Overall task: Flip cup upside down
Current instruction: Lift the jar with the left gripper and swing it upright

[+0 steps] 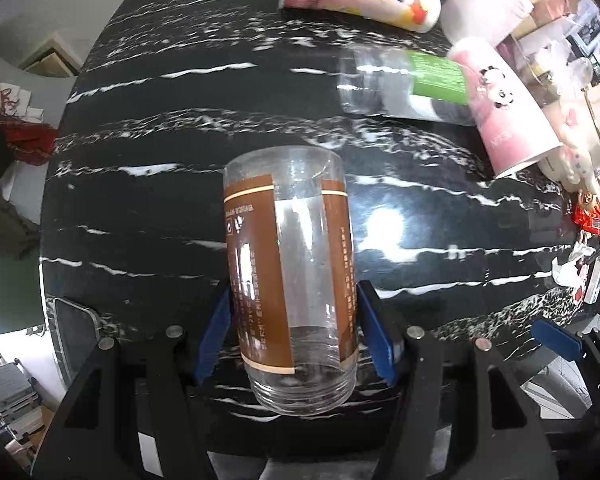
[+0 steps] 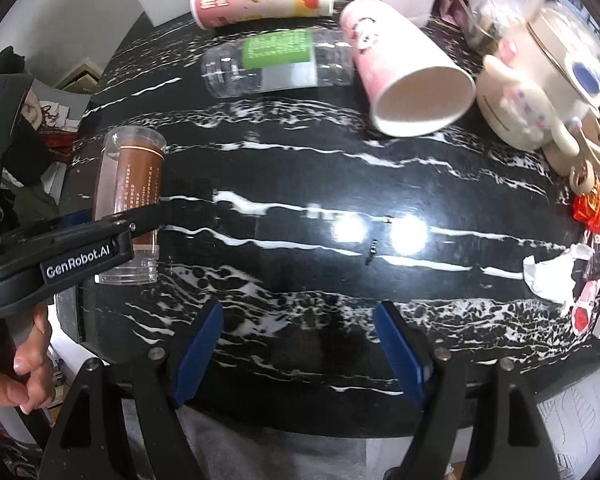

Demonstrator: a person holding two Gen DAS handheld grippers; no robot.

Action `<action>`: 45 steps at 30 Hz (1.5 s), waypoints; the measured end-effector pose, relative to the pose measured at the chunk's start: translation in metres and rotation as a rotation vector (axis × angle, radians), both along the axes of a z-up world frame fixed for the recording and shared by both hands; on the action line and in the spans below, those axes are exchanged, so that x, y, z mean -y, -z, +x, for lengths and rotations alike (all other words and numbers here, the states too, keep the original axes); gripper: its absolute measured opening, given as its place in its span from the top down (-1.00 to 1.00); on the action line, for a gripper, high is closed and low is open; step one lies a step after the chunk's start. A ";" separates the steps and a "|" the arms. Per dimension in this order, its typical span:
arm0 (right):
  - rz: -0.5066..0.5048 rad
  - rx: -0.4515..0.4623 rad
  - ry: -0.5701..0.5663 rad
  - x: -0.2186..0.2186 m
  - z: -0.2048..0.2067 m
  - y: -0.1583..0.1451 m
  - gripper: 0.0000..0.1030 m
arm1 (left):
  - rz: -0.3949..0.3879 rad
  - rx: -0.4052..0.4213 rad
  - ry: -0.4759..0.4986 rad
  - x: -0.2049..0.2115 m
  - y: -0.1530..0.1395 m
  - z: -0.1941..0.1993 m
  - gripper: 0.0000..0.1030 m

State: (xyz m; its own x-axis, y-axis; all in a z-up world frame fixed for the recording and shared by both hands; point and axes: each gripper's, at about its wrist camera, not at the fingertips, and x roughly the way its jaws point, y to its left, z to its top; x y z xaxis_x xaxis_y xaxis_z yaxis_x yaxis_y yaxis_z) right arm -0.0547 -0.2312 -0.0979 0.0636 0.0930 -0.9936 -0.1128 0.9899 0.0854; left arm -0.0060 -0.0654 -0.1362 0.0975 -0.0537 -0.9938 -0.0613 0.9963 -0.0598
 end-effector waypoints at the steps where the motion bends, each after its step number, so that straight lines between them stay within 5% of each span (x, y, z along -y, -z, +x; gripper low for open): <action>1: -0.002 0.002 0.004 0.004 0.001 0.000 -0.52 | 0.002 0.008 0.008 0.005 0.000 0.001 -0.16; 30: -0.023 -0.016 -0.013 0.030 0.007 0.008 -0.52 | 0.051 -0.039 0.036 0.057 0.037 0.021 -0.18; 45: -0.033 0.012 0.002 0.026 -0.006 -0.010 -0.52 | 0.026 0.018 0.085 0.049 -0.005 0.011 -0.28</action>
State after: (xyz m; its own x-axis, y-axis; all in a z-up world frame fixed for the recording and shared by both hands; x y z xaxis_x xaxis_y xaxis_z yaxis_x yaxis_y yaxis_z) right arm -0.0608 -0.2568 -0.0884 0.0753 0.0601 -0.9954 -0.1113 0.9925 0.0515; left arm 0.0053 -0.1145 -0.1309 0.1120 -0.0367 -0.9930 0.0244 0.9991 -0.0341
